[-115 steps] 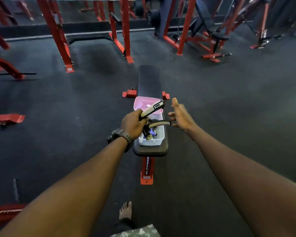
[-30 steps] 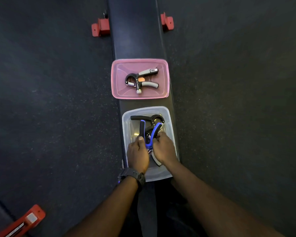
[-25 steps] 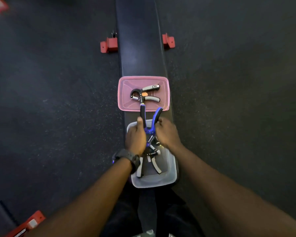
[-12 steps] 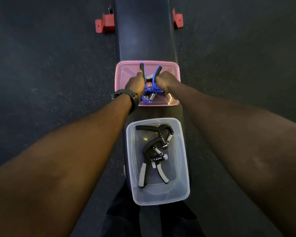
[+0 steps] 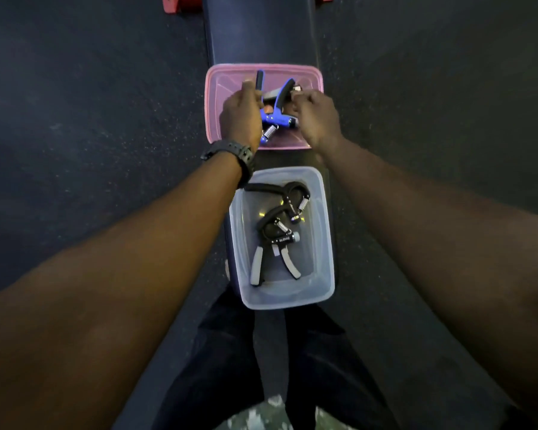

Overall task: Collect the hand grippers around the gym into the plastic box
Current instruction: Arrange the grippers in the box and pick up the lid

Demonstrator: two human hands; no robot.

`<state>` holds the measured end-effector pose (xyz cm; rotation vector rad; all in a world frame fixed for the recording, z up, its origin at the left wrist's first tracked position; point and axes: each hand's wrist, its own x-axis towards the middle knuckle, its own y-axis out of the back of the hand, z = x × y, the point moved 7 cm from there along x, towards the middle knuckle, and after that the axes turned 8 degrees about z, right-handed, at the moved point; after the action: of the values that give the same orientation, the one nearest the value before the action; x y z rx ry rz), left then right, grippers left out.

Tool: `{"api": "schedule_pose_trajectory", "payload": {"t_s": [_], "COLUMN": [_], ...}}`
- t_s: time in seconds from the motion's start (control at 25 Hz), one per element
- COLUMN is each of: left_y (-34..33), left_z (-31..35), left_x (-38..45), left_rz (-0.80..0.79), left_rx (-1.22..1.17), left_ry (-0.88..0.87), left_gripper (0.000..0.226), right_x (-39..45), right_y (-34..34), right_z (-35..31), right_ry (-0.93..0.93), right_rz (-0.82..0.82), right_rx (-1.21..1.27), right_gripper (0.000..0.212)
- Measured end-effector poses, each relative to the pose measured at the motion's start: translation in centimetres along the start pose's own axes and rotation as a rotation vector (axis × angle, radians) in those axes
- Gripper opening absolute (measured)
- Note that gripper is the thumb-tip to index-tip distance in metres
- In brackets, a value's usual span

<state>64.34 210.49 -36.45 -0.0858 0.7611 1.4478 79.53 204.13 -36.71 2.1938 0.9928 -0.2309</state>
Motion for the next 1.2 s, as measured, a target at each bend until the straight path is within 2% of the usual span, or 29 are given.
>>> {"api": "schedule_pose_trajectory", "payload": {"t_s": [0.08, 0.16, 0.28, 0.36, 0.4, 0.48, 0.52, 0.6, 0.68, 0.76, 0.88, 1.2], "left_y": [0.6, 0.7, 1.2, 1.3, 1.1, 0.3, -0.1, -0.9, -1.3, -1.4, -1.2, -1.6], "left_z": [-1.8, -5.5, -11.6, -13.9, -14.3, -14.3, -13.9, -12.8, -12.1, -11.8, -11.8, -13.1], "left_x": [-4.5, -9.0, -12.7, -13.3, -13.4, -12.9, -12.5, -11.9, -11.3, -10.9, -11.1, -10.9], "left_rz": [-0.035, -0.122, -0.193, -0.245, -0.290, -0.345, -0.347, -0.360, -0.390, -0.397, -0.395, -0.427], "left_rx": [-0.105, -0.052, 0.305, 0.526, 0.623, 0.826, 0.924, 1.069, 1.158, 1.207, 1.245, 1.297], "left_ry": [-0.014, 0.032, 0.055, -0.054, -0.145, -0.312, -0.374, -0.452, -0.488, -0.536, -0.582, -0.638], "left_gripper": [0.050, 0.045, 0.036, 0.029, 0.033, 0.045, 0.044, 0.030, 0.021, 0.020, 0.021, 0.037], "right_x": [-4.7, -9.8, -15.5, -17.6, -18.1, -18.8, -19.1, -19.8, -20.0, -19.6, -19.6, -19.3], "right_y": [0.9, 0.7, -0.7, -1.3, -1.5, -2.2, -2.6, -3.4, -3.8, -3.8, -3.3, -3.7], "right_z": [2.4, 5.6, 11.4, 14.7, 15.8, 17.0, 17.6, 18.5, 18.8, 18.6, 18.3, 17.2], "right_ry": [-0.029, -0.085, -0.229, -0.290, -0.287, -0.198, -0.149, -0.092, -0.021, 0.081, 0.136, 0.273], "right_rz": [0.016, -0.051, -0.172, -0.213, -0.218, -0.222, -0.232, -0.250, -0.258, -0.261, -0.259, -0.304], "right_rx": [0.086, 0.049, -0.056, -0.193, -0.267, -0.419, -0.500, -0.599, -0.704, -0.838, -0.958, -1.123], "right_gripper": [0.024, 0.022, 0.026, 0.030, 0.030, 0.036, 0.042, 0.055, 0.052, 0.039, 0.031, 0.033]}}
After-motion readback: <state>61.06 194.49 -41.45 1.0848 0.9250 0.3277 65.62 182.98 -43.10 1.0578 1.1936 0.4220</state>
